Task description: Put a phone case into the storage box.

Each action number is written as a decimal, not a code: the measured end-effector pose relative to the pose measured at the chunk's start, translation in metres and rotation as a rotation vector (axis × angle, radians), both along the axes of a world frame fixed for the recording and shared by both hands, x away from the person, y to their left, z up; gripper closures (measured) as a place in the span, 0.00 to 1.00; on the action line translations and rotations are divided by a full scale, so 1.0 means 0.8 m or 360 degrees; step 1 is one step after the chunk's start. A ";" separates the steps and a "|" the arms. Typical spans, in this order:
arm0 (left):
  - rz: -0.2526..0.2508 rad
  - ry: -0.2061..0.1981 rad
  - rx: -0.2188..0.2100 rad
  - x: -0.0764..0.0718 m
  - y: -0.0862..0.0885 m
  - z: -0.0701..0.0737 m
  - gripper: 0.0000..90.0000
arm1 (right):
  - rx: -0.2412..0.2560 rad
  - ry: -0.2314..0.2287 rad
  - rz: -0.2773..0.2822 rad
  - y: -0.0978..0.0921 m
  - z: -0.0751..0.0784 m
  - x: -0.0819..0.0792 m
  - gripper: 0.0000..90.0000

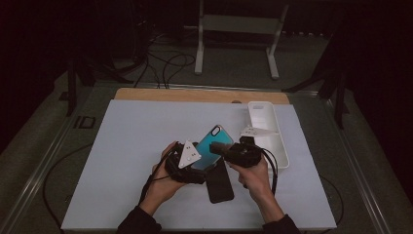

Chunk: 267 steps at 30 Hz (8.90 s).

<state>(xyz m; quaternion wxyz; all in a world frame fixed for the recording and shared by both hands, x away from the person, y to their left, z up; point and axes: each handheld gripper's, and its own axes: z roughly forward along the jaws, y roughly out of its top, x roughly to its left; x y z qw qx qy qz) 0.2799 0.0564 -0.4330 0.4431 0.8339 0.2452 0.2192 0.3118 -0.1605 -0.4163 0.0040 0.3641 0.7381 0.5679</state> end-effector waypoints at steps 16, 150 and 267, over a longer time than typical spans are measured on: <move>-0.0005 0.0110 -0.0070 0.007 0.015 -0.006 0.17 | -0.0037 0.0004 -0.0038 0.003 0.002 0.000 0.96; -0.0088 0.0305 -0.0215 -0.009 0.023 -0.035 0.89 | -0.0258 -0.0306 -0.0274 0.059 0.029 -0.030 0.19; 0.0589 -0.0031 -0.0248 -0.045 0.199 -0.066 0.00 | -0.0438 -0.0431 -0.0560 0.001 0.090 0.091 0.19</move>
